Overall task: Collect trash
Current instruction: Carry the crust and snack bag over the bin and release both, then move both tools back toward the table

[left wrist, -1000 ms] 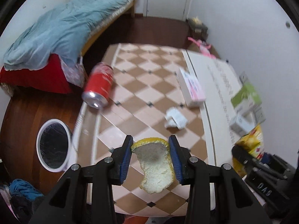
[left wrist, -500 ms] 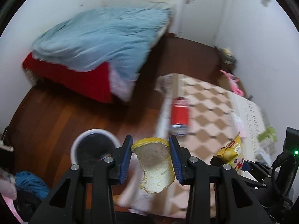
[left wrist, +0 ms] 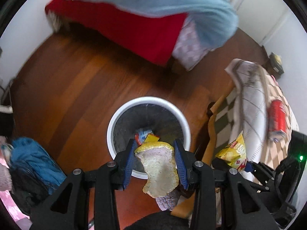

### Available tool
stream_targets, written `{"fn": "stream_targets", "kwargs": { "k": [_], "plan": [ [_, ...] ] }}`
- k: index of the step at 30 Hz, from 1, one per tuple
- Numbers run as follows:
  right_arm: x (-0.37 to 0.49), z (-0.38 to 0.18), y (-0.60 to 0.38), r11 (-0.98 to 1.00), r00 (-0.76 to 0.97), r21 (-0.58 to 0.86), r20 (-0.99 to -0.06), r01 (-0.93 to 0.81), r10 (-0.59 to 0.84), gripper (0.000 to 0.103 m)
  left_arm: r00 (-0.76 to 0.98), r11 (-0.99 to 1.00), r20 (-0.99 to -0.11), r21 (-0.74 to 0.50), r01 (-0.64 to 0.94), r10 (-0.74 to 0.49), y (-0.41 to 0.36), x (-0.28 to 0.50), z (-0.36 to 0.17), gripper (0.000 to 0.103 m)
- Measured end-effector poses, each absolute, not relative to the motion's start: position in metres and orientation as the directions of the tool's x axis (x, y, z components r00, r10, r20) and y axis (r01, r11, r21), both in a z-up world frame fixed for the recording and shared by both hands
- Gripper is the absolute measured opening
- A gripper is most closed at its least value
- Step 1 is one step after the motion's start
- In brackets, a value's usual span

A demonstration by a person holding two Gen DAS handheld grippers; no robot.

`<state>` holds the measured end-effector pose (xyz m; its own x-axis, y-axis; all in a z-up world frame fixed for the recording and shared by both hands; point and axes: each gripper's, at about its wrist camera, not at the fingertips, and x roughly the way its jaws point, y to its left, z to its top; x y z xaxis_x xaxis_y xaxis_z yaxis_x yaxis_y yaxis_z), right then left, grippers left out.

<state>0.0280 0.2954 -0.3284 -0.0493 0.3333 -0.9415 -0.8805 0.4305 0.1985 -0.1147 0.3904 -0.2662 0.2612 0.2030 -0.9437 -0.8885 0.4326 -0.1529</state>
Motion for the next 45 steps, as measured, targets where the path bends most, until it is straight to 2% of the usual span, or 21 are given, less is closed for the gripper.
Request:
{"fn": "stream_targets", "kwargs": {
  "k": [6, 8, 9, 10, 13, 15, 22, 29, 38, 45],
  "plan": [
    [0.021, -0.373, 0.346, 0.423, -0.087, 0.194, -0.962, -0.885, 0.259, 0.054, 0.280, 0.363, -0.959, -0.243, -0.899, 0.050, 0.436, -0.124, -0.310, 0.038],
    [0.020, -0.385, 0.362, 0.419, -0.118, 0.217, -0.961, -0.882, 0.250, 0.061, 0.244, 0.348, -0.968, -0.208, -0.914, 0.061, 0.443, -0.132, -0.315, 0.051],
    [0.022, -0.389, 0.367, 0.419, -0.135, 0.235, -0.958, -0.877, 0.255, 0.077, 0.237, 0.342, -0.969, -0.199, -0.918, 0.074, 0.446, -0.137, -0.316, 0.071],
    [0.025, -0.393, 0.372, 0.420, -0.154, 0.258, -0.952, -0.870, 0.265, 0.091, 0.237, 0.329, -0.967, -0.196, -0.924, 0.089, 0.446, -0.143, -0.317, 0.085],
    [0.034, -0.399, 0.376, 0.423, -0.191, 0.312, -0.934, -0.851, 0.303, 0.098, 0.204, 0.311, -0.972, -0.158, -0.937, 0.118, 0.441, -0.159, -0.321, 0.090],
    [0.035, -0.401, 0.373, 0.427, -0.176, 0.301, -0.935, -0.853, 0.308, 0.100, 0.158, 0.313, -0.977, -0.107, -0.944, 0.141, 0.437, -0.166, -0.325, 0.101],
    [0.023, -0.398, 0.358, 0.416, -0.090, 0.192, -0.964, -0.889, 0.252, 0.100, 0.084, 0.338, -0.968, 0.000, -0.941, 0.235, 0.411, -0.177, -0.322, 0.101],
    [0.002, -0.368, 0.330, 0.386, 0.004, 0.095, -0.968, -0.918, 0.250, 0.100, 0.083, 0.354, -0.955, 0.024, -0.935, 0.284, 0.386, -0.182, -0.299, 0.101],
    [-0.011, -0.314, 0.291, 0.374, 0.050, 0.076, -0.948, -0.924, 0.316, 0.100, 0.112, 0.369, -0.933, 0.023, -0.929, 0.342, 0.352, -0.189, -0.252, 0.101],
    [-0.017, -0.262, 0.249, 0.362, 0.040, 0.117, -0.917, -0.925, 0.397, 0.100, 0.165, 0.392, -0.902, 0.005, -0.920, 0.398, 0.314, -0.193, -0.207, 0.101]
  ]
}}
